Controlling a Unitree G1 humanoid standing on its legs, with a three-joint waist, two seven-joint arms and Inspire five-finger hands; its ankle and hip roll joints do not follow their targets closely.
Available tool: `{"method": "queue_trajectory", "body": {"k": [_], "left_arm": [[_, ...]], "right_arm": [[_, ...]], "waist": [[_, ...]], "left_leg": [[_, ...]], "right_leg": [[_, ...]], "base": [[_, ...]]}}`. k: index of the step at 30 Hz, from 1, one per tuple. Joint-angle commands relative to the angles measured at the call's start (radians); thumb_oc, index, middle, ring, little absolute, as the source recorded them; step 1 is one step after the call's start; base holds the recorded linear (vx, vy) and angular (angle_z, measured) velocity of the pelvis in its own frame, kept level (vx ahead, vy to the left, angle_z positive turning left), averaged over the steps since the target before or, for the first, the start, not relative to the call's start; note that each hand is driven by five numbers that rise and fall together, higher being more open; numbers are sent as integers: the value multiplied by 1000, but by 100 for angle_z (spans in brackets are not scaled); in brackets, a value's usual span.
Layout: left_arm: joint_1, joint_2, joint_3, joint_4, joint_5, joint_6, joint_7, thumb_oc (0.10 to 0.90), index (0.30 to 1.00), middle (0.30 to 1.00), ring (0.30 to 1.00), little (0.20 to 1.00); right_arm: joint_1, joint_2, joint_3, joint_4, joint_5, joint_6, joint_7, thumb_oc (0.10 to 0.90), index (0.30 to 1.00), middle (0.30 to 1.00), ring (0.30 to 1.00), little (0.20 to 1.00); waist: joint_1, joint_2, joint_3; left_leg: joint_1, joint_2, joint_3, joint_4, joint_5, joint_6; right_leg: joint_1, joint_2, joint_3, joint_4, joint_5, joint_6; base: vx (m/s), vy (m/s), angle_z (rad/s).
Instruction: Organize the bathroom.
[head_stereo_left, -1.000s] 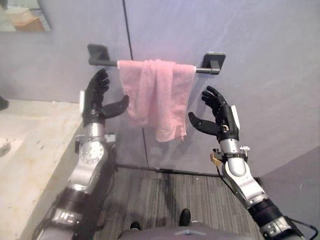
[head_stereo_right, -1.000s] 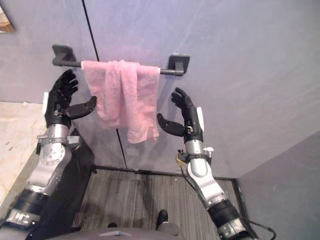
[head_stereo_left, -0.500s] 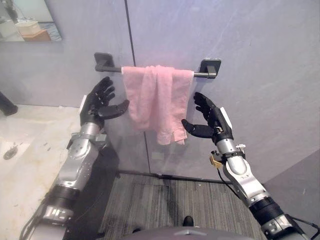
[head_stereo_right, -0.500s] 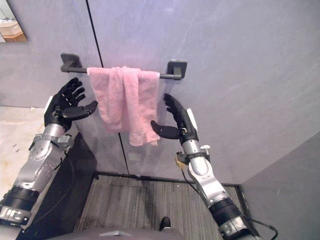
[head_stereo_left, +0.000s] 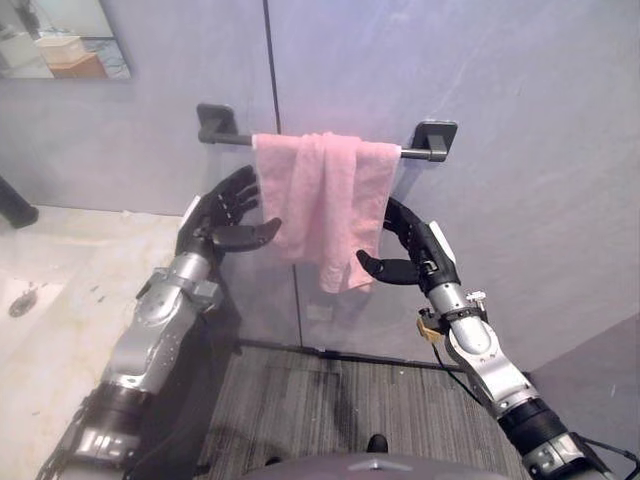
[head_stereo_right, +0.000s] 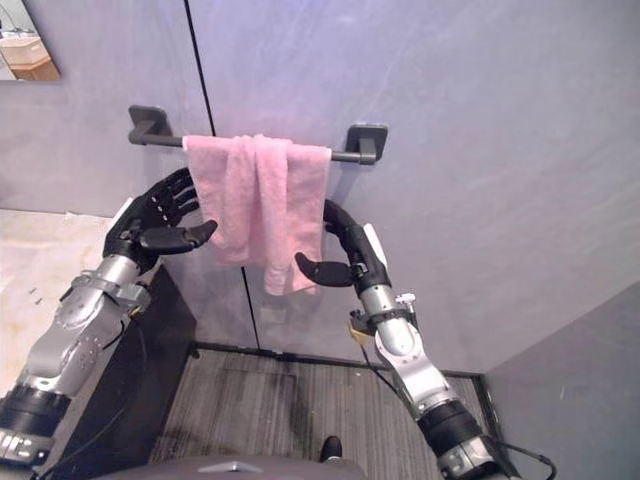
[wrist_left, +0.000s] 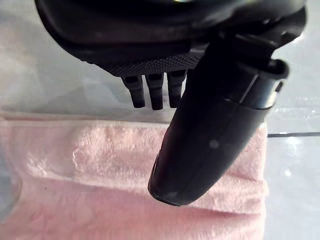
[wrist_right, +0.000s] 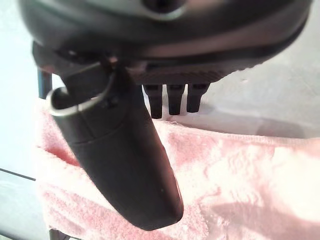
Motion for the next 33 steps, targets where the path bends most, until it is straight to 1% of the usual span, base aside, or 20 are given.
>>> {"method": "queue_trajectory", "body": {"k": [1, 4, 7, 11, 12, 15, 16, 19, 21, 22, 23, 24, 25, 26, 27, 30, 32, 33], "left_arm": [[-101, 26, 45, -72, 40, -98, -9, 800, 900, 900, 900, 900], [-103, 34, 50, -71, 50, -115, 4, 800, 900, 900, 900, 900], [-123, 41, 49, -72, 58, -108, 1, 800, 900, 900, 900, 900], [-168, 66, 31, -48, 97, -118, 45, 800, 900, 900, 900, 900], [-184, 74, 29, -33, 116, -124, 71, 800, 900, 900, 900, 900], [-202, 85, 29, -10, 111, -134, 80, 800, 900, 900, 900, 900], [-208, 86, 28, -2, 102, -135, 78, 762, 844, 844, 844, 844], [-224, 88, 27, 17, 79, -135, 64, 742, 813, 813, 813, 813], [-232, 90, 24, 29, 82, -135, 56, 711, 766, 766, 766, 766], [-241, 95, 21, 43, 68, -134, 44, 627, 641, 641, 641, 641], [-246, 96, 19, 54, 70, -134, 40, 568, 552, 552, 552, 552], [-249, 96, 17, 59, 71, -133, 38, 541, 512, 512, 512, 512], [-259, 101, 12, 72, 60, -128, 34, 496, 444, 444, 444, 444], [-262, 102, 11, 77, 58, -128, 37, 474, 411, 411, 411, 411], [-266, 104, 10, 89, 62, -128, 38, 402, 302, 302, 302, 302], [-280, 110, 4, 124, 49, -141, 40, 400, 300, 300, 300, 300], [-281, 112, 11, 135, 54, -145, 45, 430, 345, 345, 345, 345], [-281, 112, 12, 138, 53, -148, 46, 413, 319, 319, 319, 319]], "right_arm": [[-100, -5, -36, -56, -13, -72, -9, 800, 900, 900, 900, 900], [-98, -9, -37, -49, -10, -73, -3, 800, 900, 900, 900, 900], [-99, -8, -29, -46, -11, -69, -6, 800, 900, 900, 900, 900], [-117, -6, -10, -26, 1, -73, -7, 800, 900, 900, 900, 900], [-117, -4, -5, -27, 0, -73, -7, 800, 900, 900, 900, 900], [-112, -3, 2, -25, 0, -78, -9, 800, 900, 900, 900, 900], [-108, -3, 2, -29, -1, -79, -8, 800, 900, 900, 900, 900], [-108, -6, 0, -31, 6, -78, 1, 800, 900, 900, 900, 900], [-109, -6, 1, -29, 9, -80, 4, 800, 900, 900, 900, 900], [-108, -6, 2, -30, 12, -82, 10, 800, 900, 900, 900, 900], [-108, -5, 3, -28, 13, -85, 15, 800, 900, 900, 900, 900], [-108, -4, 4, -27, 12, -86, 17, 800, 900, 900, 900, 900], [-105, -3, 7, -27, 11, -88, 22, 800, 900, 900, 900, 900], [-104, -2, 8, -27, 11, -88, 24, 800, 900, 900, 900, 900], [-104, -1, 10, -24, 13, -88, 26, 800, 900, 900, 900, 900], [-106, -2, 13, -21, 22, -87, 31, 800, 900, 900, 900, 900], [-96, 0, 12, -24, 23, -87, 34, 800, 900, 900, 900, 900], [-93, 0, 11, -25, 23, -87, 34, 800, 900, 900, 900, 900]], "waist": [[-2, 28, -22], [-1, 25, -23], [-1, 23, -26], [-6, 26, -29], [-10, 26, -29], [-16, 28, -31], [-19, 28, -32], [-26, 30, -34], [-30, 31, -34], [-34, 32, -35], [-37, 33, -35], [-38, 33, -35], [-41, 34, -36], [-43, 35, -36], [-45, 36, -37], [-49, 37, -37], [-52, 38, -38], [-53, 38, -37]], "left_leg": [[3, -50, -18, 2, -77, 30], [3, -49, -21, 2, -77, 30], [2, -49, -23, 2, -76, 29], [4, -50, -21, 2, -78, 29], [5, -50, -19, 2, -78, 29], [5, -51, -17, 2, -79, 29], [6, -51, -17, 2, -79, 29], [8, -51, -13, 2, -79, 28], [8, -51, -10, 2, -79, 28], [8, -51, -7, 2, -79, 28], [8, -51, -4, 2, -79, 28], [8, -51, -4, 2, -79, 28], [9, -52, -1, 2, -79, 28], [10, -52, 0, 2, -79, 29], [10, -52, 3, 2, -80, 29], [11, -53, 7, 2, -79, 31], [12, -54, 10, 2, -79, 31], [11, -54, 11, 2, -79, 32]], "right_leg": [[120, -3, -49, 25, -167, 87], [122, -2, -50, 26, -169, 86], [122, -2, -53, 24, -166, 87], [121, -2, -53, 28, -169, 88], [120, -1, -50, 29, -171, 88], [120, -1, -48, 28, -171, 88], [120, 0, -46, 27, -171, 88], [120, 0, -43, 25, -169, 88], [118, 0, -42, 26, -168, 89], [118, 0, -40, 25, -167, 89], [117, 0, -39, 25, -166, 89], [117, 0, -38, 25, -166, 90], [116, 0, -37, 26, -166, 90], [116, 0, -36, 26, -166, 90], [116, 0, -35, 26, -167, 91], [115, 0, -33, 28, -168, 91], [113, 0, -31, 29, -168, 91], [112, 0, -30, 29, -168, 91]], "base": [[0, 0, 0], [0, 0, 0], [19, -6, 4], [0, 0, 0], [0, 0, 0], [0, 0, 0], [0, 0, 0], [10, 4, 0], [0, 0, 0], [0, 0, 0], [0, 0, 0], [29, 13, -3], [28, 10, -3], [36, 12, -4], [29, 10, -4], [25, 6, -7], [27, 2, -10], [21, 5, -7]]}}
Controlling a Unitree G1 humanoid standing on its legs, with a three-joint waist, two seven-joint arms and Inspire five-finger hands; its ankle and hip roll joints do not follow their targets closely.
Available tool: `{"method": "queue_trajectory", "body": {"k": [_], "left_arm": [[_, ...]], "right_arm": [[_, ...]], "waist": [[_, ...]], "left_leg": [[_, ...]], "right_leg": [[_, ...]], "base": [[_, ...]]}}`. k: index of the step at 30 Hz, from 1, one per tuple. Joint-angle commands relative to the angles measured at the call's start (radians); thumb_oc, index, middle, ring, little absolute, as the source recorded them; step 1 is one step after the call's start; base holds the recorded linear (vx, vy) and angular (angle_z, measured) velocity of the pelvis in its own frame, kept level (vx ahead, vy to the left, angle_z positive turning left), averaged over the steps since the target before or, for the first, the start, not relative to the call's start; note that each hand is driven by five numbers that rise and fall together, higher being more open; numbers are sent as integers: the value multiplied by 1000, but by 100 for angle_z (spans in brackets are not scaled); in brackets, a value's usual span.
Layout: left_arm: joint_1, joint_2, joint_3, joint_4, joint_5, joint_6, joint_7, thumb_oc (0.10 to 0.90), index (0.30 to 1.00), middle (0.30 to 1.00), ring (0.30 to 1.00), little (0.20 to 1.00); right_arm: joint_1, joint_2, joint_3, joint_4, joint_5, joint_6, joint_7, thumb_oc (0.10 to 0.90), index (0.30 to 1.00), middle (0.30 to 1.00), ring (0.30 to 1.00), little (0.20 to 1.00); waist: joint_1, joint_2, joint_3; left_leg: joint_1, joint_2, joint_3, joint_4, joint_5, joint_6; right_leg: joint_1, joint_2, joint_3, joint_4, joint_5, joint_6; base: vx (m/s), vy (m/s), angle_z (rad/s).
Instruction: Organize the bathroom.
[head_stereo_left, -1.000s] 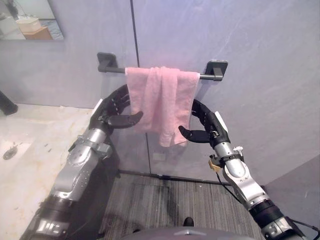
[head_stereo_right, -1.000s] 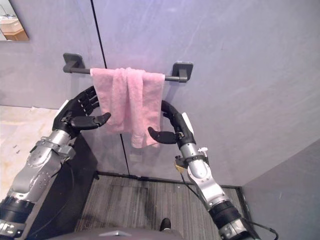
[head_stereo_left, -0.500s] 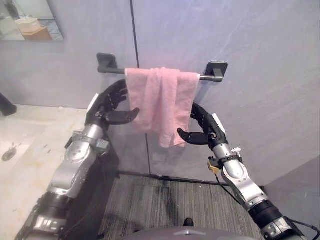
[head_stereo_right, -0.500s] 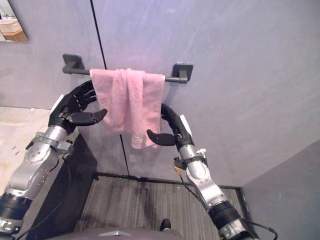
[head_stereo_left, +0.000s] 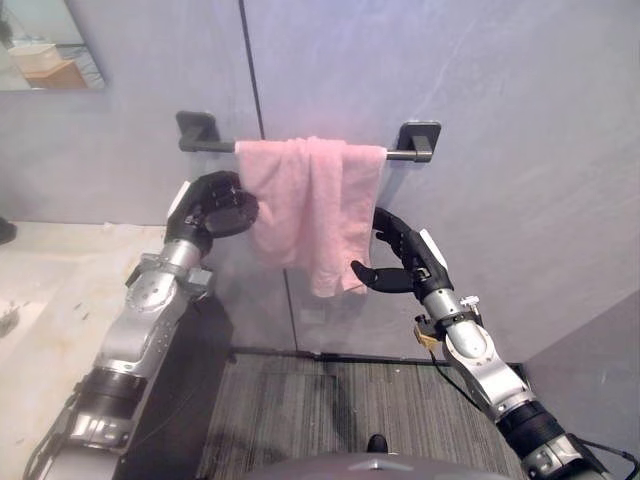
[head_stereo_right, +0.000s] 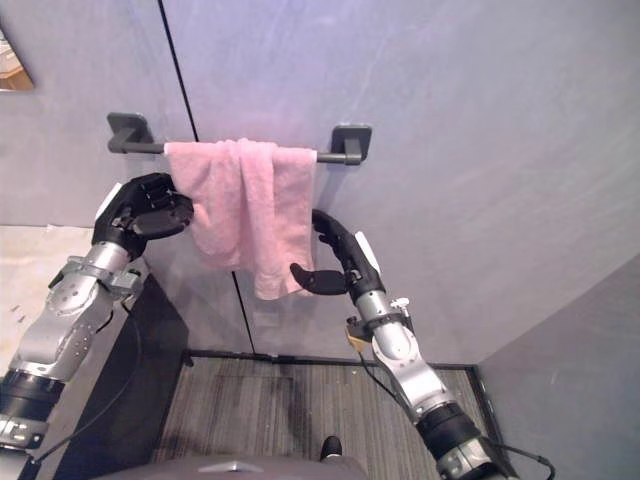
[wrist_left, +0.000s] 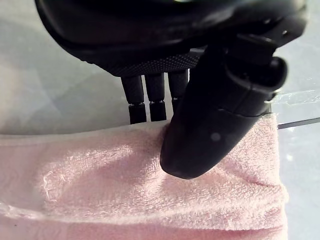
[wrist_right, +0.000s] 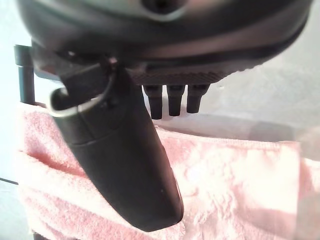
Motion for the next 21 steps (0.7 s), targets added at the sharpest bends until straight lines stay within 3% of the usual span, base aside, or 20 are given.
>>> {"method": "queue_trajectory", "body": {"k": [1, 16, 21], "left_arm": [[-175, 61, 5, 36, -22, -138, 13, 402, 302, 302, 302, 302], [-116, -10, 24, -5, 17, -163, 72, 400, 300, 300, 300, 300], [-134, -23, -3, 5, 32, -149, 66, 400, 300, 300, 300, 300]], "right_arm": [[-92, 0, -19, -49, 23, -96, -6, 800, 900, 900, 900, 900], [-121, 3, -45, -105, 67, -106, 18, 800, 900, 900, 900, 900], [-221, 9, -38, -122, 133, -32, 26, 800, 900, 900, 900, 900]], "waist": [[-5, 31, -41], [12, 20, -34], [28, 14, -34]], "left_leg": [[-15, -54, -8, 2, -62, 34], [-12, -56, -17, 2, -64, 36], [-11, -57, -21, 2, -62, 34]], "right_leg": [[95, -3, -43, 30, -159, 85], [103, -2, -57, 31, -162, 80], [109, -3, -70, 31, -162, 78]], "base": [[15, 6, -5], [4, 2, -2], [0, 0, 0]]}}
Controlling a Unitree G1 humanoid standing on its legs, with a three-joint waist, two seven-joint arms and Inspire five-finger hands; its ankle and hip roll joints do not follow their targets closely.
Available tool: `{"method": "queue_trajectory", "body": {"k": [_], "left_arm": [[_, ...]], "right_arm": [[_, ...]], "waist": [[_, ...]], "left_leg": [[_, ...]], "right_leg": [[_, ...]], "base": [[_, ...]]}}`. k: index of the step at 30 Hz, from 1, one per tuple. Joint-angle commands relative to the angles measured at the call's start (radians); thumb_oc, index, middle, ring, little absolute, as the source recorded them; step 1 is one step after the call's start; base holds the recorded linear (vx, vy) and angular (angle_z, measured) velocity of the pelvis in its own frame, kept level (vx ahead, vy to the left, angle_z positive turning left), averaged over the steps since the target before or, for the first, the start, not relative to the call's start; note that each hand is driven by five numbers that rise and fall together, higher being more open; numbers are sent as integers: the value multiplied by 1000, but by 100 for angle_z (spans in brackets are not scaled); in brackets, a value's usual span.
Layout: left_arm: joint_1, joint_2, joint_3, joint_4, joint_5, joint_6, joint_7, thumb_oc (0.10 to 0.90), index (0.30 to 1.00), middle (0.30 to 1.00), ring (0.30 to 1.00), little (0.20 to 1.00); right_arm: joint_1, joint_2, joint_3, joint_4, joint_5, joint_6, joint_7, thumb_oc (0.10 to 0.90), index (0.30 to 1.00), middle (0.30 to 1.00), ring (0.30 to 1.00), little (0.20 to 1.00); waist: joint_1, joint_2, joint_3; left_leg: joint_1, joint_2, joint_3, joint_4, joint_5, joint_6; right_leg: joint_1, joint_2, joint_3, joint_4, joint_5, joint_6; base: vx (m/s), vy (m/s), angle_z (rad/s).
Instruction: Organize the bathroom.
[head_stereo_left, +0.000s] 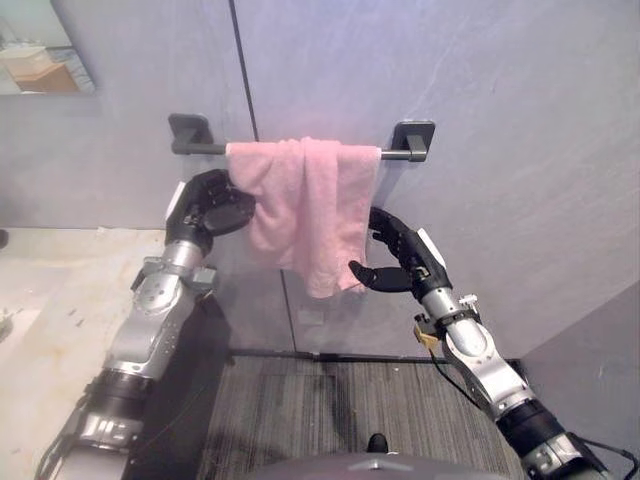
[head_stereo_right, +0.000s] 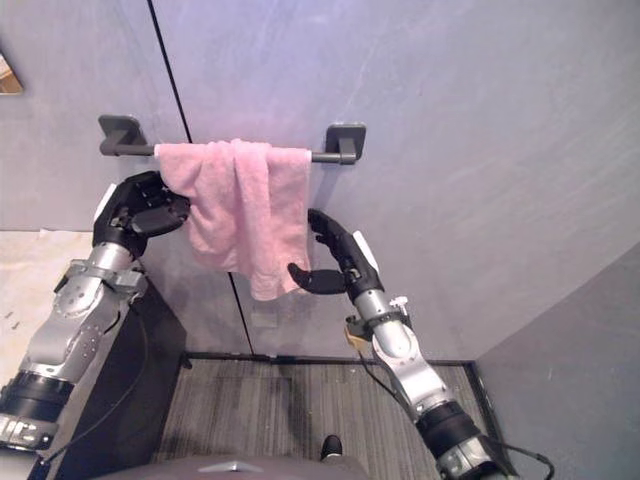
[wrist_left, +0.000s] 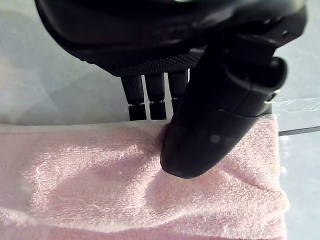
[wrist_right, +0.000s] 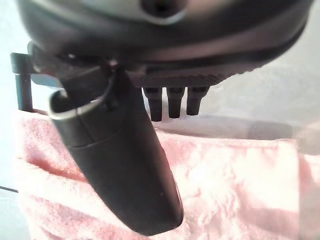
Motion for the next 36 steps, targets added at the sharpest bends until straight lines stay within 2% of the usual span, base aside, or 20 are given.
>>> {"method": "queue_trajectory", "body": {"k": [1, 5, 11, 13, 14, 15, 19, 28, 33, 36], "left_arm": [[-144, 33, -5, 10, 19, -117, 0, 400, 300, 300, 300, 300], [-165, 32, -16, 18, 20, -107, -2, 400, 300, 300, 300, 300], [-182, 34, -24, 17, 12, -92, 1, 400, 300, 300, 300, 300], [-184, 28, -25, 18, 17, -90, 1, 400, 300, 300, 300, 300], [-187, 26, -27, 17, 19, -85, 3, 400, 300, 300, 300, 300], [-187, 26, -27, 18, 20, -86, 3, 400, 300, 300, 300, 300], [-176, 17, -24, 15, 31, -95, 7, 400, 300, 300, 300, 300], [-117, -9, 2, -2, 42, -133, 39, 400, 300, 300, 300, 300], [-91, -30, 15, -19, 50, -158, 87, 400, 300, 300, 300, 300], [-80, -55, 20, -12, 66, -209, 158, 400, 300, 300, 300, 300]], "right_arm": [[-198, 12, -41, -109, 80, -44, -2, 800, 900, 900, 900, 900], [-237, 21, -41, -105, 91, -22, -27, 800, 900, 900, 900, 900], [-268, 24, -38, -118, 97, -4, -2, 800, 900, 900, 900, 900], [-273, 27, -34, -126, 89, 3, 6, 573, 559, 559, 559, 559], [-283, 27, -31, -123, 90, 0, 7, 535, 502, 502, 502, 502], [-285, 27, -30, -122, 90, 0, 8, 400, 300, 300, 300, 300], [-277, 26, -41, -132, 89, 12, 7, 400, 300, 300, 300, 300], [-154, 43, -72, -104, 71, 0, -9, 400, 300, 300, 300, 300], [-106, 56, -85, -92, 71, -17, -30, 400, 300, 300, 300, 300], [-85, 75, -92, -71, 78, -39, -75, 400, 300, 300, 300, 300]], "waist": [[19, 10, -36], [23, 9, -38], [29, 9, -39], [30, 8, -39], [31, 7, -41], [31, 7, -41], [31, 5, -41], [21, 7, -38], [16, 7, -35], [12, 7, -31]], "left_leg": [[-15, -58, -26, 2, -57, 34], [-13, -59, -25, 2, -58, 36], [-13, -61, -29, 2, -59, 39], [-13, -61, -29, 2, -59, 39], [-13, -61, -28, 2, -59, 39], [-13, -61, -28, 2, -59, 39], [-13, -61, -29, 2, -59, 39], [-12, -62, -27, 2, -60, 42], [-11, -62, -25, 2, -61, 45], [-9, -63, -24, 2, -62, 46]], "right_leg": [[109, -5, -80, 32, -166, 81], [108, -6, -83, 39, -171, 79], [107, -7, -85, 44, -175, 78], [108, -6, -85, 42, -175, 78], [108, -6, -86, 43, -175, 77], [108, -6, -86, 43, -175, 77], [107, -5, -85, 43, -176, 77], [106, -6, -82, 45, -176, 77], [105, -6, -79, 46, -176, 77], [105, -6, -77, 48, -176, 76]], "base": [[0, 0, 0], [0, 0, 0], [2, -1, 1], [0, 0, 0], [0, 0, 0], [0, 0, 0], [0, 0, 0], [0, 0, 0], [0, 0, 0], [0, 0, 0]]}}
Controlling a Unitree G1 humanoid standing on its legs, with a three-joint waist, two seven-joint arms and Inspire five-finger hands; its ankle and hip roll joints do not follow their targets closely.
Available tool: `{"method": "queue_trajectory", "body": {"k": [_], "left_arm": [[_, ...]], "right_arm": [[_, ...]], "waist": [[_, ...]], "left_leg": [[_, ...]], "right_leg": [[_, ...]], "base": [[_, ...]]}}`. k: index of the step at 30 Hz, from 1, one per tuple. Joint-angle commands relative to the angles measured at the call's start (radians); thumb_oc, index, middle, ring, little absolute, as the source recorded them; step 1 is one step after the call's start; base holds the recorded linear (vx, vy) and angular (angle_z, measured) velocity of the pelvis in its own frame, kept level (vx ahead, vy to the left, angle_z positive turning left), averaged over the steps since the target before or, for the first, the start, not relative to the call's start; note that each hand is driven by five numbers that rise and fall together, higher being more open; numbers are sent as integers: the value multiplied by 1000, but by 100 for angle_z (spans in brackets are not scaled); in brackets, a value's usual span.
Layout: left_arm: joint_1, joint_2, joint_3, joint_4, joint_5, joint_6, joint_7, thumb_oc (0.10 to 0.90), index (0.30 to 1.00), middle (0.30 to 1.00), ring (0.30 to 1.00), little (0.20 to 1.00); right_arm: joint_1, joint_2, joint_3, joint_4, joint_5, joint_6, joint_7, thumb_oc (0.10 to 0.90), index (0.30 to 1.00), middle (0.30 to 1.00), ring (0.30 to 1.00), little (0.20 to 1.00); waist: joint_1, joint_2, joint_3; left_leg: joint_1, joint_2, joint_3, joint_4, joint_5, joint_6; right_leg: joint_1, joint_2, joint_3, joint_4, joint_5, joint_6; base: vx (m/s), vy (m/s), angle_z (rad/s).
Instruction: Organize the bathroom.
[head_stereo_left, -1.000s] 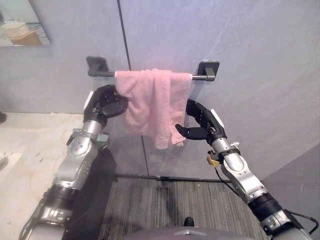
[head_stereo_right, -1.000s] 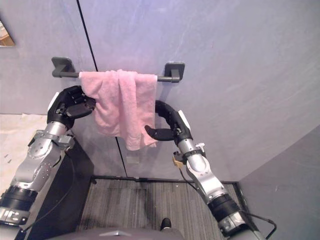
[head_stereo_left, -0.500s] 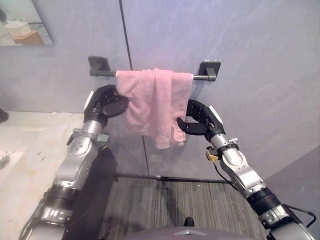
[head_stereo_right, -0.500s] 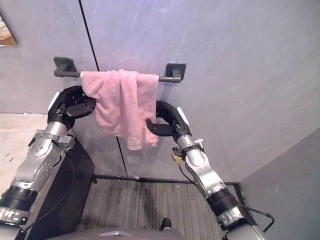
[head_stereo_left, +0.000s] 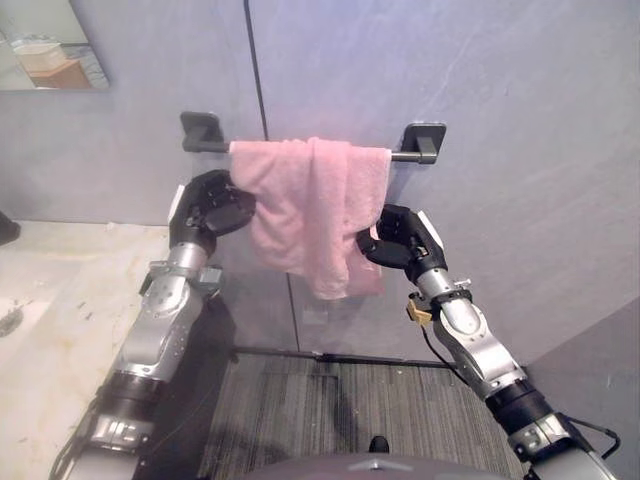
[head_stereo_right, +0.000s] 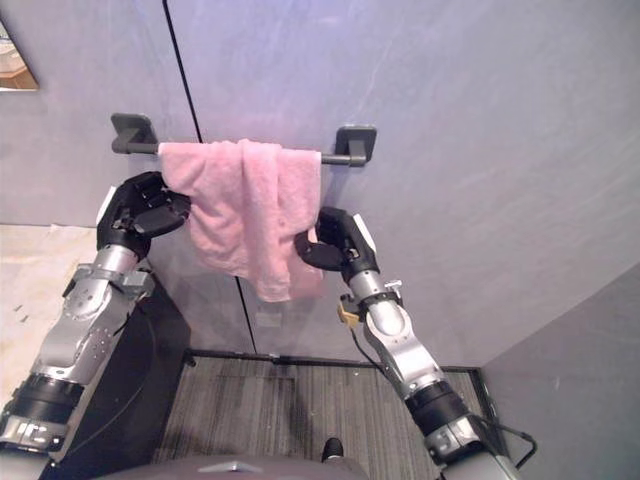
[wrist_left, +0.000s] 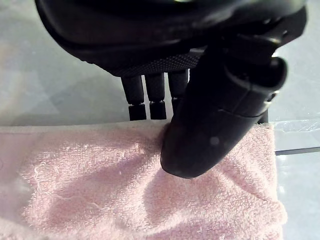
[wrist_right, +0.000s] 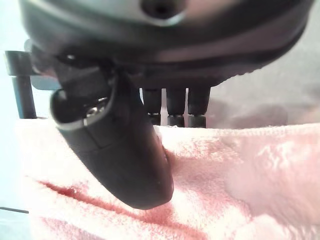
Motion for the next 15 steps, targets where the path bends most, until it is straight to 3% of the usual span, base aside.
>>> {"method": "queue_trajectory", "body": {"k": [1, 3, 7, 15], "left_arm": [[-88, -5, 23, -13, 30, -187, 94, 400, 300, 300, 300, 300], [-71, -36, 31, -14, 31, -239, 153, 400, 300, 300, 300, 300], [-54, -87, 30, -27, 47, -279, 256, 400, 300, 300, 300, 300], [-47, -118, 3, -21, 56, -276, 319, 400, 300, 300, 300, 300]], "right_arm": [[-28, 37, -66, -59, 19, -111, -73, 400, 300, 300, 300, 300], [-3, 63, -76, -49, 38, -137, -125, 400, 300, 300, 300, 300], [26, 117, -87, -54, 53, -176, -225, 400, 300, 300, 300, 300], [35, 158, -105, -51, 59, -218, -369, 400, 300, 300, 300, 300]], "waist": [[1, 7, -30], [-1, 6, -29], [-5, 8, -26], [-8, 12, -23]], "left_leg": [[-9, -63, -15, 2, -63, 45], [-6, -63, -13, 2, -65, 46], [-4, -64, -13, 2, -67, 48], [-1, -66, -7, 2, -70, 53]], "right_leg": [[100, -5, -65, 45, -175, 76], [102, -5, -66, 44, -175, 75], [102, -6, -66, 46, -174, 75], [101, -9, -69, 50, -171, 76]], "base": [[0, 0, 0], [0, 0, 0], [0, 0, 0], [0, 0, 0]]}}
